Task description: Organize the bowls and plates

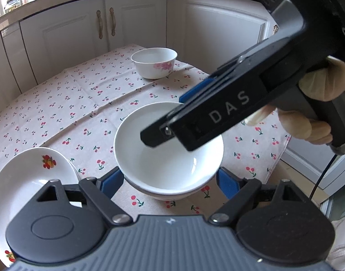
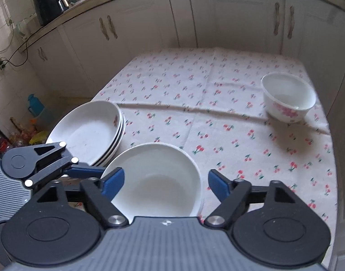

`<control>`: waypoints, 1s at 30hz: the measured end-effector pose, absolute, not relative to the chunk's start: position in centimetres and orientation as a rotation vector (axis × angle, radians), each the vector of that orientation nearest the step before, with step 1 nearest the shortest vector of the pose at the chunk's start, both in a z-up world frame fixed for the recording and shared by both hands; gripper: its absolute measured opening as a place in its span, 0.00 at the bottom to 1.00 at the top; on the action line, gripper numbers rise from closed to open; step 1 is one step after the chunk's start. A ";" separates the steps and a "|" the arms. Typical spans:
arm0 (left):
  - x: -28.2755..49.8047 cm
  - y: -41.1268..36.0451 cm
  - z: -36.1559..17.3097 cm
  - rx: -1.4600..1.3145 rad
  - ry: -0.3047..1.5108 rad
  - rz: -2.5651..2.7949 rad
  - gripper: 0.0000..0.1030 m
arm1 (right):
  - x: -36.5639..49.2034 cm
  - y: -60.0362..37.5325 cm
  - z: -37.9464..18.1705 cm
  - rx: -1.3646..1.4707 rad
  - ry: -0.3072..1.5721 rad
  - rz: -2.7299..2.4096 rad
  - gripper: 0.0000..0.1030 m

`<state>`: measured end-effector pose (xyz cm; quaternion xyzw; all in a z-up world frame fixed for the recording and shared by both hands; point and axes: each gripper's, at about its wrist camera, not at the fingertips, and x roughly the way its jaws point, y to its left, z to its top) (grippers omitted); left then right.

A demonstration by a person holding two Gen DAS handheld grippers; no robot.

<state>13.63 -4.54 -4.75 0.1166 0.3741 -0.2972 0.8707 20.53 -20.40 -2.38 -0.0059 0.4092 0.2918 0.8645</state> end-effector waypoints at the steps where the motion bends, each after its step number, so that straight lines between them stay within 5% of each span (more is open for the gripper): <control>1: 13.6 -4.5 -4.7 0.240 0.781 -0.623 0.86 | 20.4 -20.5 -2.2 -0.016 0.838 0.607 0.83; 30: 11.5 -2.6 -2.0 0.225 0.716 -0.643 0.92 | 20.2 -21.0 -1.2 0.099 0.762 0.733 0.83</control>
